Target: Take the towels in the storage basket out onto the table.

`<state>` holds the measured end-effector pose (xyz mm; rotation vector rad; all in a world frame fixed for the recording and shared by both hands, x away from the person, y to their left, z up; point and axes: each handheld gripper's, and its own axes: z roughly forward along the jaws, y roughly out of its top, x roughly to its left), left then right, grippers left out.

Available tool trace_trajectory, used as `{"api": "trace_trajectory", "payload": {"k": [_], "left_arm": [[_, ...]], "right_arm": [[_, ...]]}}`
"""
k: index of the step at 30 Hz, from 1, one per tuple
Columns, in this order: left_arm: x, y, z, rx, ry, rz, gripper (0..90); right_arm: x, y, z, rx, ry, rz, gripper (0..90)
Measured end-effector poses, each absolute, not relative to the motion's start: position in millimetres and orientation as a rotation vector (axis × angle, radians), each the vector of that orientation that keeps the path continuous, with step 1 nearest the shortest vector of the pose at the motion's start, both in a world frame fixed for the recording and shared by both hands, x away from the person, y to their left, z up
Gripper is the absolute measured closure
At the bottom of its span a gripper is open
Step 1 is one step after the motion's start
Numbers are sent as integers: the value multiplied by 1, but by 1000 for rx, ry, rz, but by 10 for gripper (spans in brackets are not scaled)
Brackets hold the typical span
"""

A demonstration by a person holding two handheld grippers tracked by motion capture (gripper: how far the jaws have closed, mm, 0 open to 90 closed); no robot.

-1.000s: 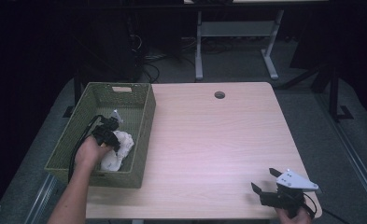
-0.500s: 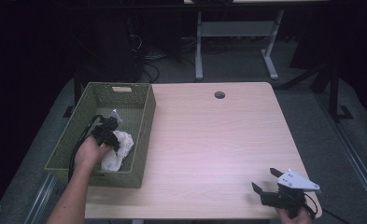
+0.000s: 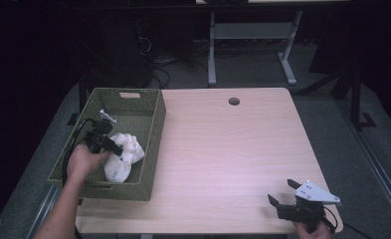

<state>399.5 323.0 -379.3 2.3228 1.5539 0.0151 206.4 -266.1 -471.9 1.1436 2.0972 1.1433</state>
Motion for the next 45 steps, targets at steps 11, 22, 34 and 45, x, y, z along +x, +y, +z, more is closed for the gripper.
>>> {"api": "trace_trajectory", "payload": {"k": [11, 22, 34, 45], "left_arm": [[395, 334, -360, 2231, 1532, 2, 750], [390, 343, -338, 2105, 1456, -74, 746], [387, 351, -322, 2037, 1391, -172, 746], [383, 360, -302, 1943, 1340, -198, 746]], "right_arm": [[206, -266, -472, 1145, 2097, 1143, 141], [207, -265, -472, 1137, 2101, 1141, 141], [207, -266, -472, 1145, 2097, 1144, 141], [207, -266, -472, 1139, 2096, 1141, 141]]}}
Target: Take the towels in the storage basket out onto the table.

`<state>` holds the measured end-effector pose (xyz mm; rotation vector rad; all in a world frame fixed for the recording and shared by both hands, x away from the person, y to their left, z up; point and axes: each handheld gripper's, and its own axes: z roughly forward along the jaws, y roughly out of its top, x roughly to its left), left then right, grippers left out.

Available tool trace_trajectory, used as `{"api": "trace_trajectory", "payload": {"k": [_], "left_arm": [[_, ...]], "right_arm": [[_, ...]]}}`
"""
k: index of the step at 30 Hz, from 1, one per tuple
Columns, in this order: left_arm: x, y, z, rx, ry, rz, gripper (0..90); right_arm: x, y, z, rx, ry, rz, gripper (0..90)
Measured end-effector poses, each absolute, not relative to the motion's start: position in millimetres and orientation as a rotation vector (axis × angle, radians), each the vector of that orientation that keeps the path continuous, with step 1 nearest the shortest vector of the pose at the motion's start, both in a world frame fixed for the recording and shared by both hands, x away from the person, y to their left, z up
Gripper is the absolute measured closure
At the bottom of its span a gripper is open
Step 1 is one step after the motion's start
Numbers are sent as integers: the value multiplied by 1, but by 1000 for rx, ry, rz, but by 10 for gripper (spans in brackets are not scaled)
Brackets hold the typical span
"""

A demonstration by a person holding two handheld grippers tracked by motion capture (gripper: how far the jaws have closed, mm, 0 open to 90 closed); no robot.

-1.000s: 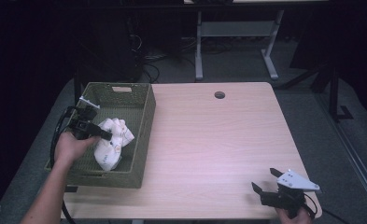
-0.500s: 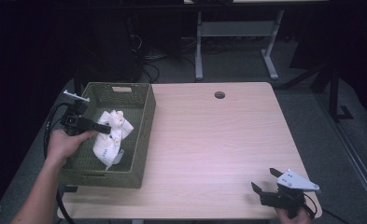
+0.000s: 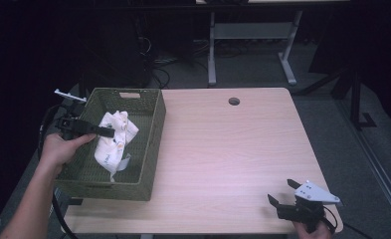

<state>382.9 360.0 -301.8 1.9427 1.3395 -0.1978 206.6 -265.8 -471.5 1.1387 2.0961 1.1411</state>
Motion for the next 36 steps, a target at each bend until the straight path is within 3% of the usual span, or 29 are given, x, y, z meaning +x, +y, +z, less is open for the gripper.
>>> {"api": "trace_trajectory", "payload": {"k": [17, 36], "left_arm": [[380, 351, -285, 1877, 1239, -272, 746], [382, 292, -276, 1956, 1082, -337, 743]], "right_arm": [[206, -266, -471, 1141, 2092, 1139, 140], [206, -267, -471, 1140, 2089, 1145, 140]]}}
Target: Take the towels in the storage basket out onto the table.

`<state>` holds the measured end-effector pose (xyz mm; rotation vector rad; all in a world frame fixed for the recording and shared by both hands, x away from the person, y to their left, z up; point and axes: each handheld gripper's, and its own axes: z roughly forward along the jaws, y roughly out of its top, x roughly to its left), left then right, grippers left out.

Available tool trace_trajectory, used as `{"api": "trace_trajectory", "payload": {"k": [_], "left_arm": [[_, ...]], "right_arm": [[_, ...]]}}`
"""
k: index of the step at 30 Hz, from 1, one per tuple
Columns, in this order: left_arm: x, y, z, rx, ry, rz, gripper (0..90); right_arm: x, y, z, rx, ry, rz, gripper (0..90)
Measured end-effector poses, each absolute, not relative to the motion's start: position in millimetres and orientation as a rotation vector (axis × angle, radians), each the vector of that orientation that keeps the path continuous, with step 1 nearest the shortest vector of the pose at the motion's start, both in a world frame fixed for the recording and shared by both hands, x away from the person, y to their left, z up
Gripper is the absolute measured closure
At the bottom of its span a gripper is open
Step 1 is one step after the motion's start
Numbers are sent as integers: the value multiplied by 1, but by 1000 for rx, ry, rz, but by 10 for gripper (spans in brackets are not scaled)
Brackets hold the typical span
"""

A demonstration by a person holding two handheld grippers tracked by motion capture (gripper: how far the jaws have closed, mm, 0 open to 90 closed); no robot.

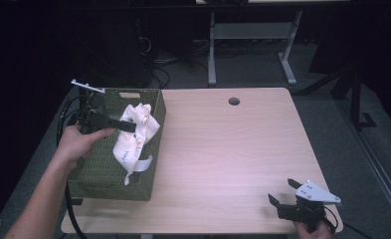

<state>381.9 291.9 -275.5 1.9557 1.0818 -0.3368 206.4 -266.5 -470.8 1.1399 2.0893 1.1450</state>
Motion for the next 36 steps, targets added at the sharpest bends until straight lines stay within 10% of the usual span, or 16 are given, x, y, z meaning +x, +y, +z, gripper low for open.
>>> {"api": "trace_trajectory", "payload": {"k": [36], "left_arm": [[397, 197, -293, 2035, 957, -420, 741]], "right_arm": [[208, -271, -470, 1146, 2075, 1171, 139]]}}
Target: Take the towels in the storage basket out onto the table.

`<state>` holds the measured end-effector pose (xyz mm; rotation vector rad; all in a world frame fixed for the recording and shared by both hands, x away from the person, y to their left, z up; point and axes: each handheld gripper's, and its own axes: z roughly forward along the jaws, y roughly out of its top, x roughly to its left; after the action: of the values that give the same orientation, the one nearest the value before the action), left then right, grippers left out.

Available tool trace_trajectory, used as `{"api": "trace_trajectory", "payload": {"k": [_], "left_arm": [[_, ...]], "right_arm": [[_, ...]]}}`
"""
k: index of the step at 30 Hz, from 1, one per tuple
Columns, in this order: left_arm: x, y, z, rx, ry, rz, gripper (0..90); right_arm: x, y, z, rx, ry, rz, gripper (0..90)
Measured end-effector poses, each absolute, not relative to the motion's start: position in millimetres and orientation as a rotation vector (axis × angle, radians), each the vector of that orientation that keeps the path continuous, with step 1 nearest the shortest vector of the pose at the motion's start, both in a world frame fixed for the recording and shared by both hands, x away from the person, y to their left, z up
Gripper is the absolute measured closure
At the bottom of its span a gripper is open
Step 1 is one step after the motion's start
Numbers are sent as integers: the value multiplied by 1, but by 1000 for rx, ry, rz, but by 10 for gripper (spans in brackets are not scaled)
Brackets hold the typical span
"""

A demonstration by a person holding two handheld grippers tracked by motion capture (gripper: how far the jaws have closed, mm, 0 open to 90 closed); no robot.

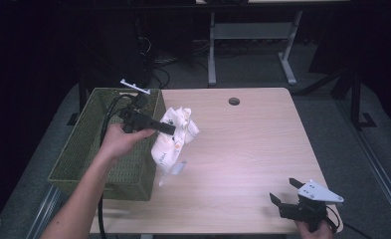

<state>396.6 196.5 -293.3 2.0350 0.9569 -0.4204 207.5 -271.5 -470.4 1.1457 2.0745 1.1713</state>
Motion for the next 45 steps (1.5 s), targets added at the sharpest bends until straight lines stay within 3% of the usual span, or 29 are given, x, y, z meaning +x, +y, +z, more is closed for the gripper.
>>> {"api": "trace_trajectory", "payload": {"k": [30, 45], "left_arm": [[405, 126, -326, 2087, 932, -416, 726], [410, 102, -340, 2128, 984, -317, 723]], "right_arm": [[206, -272, -469, 1144, 2067, 1175, 139], [206, -273, -469, 1141, 2068, 1177, 139]]}}
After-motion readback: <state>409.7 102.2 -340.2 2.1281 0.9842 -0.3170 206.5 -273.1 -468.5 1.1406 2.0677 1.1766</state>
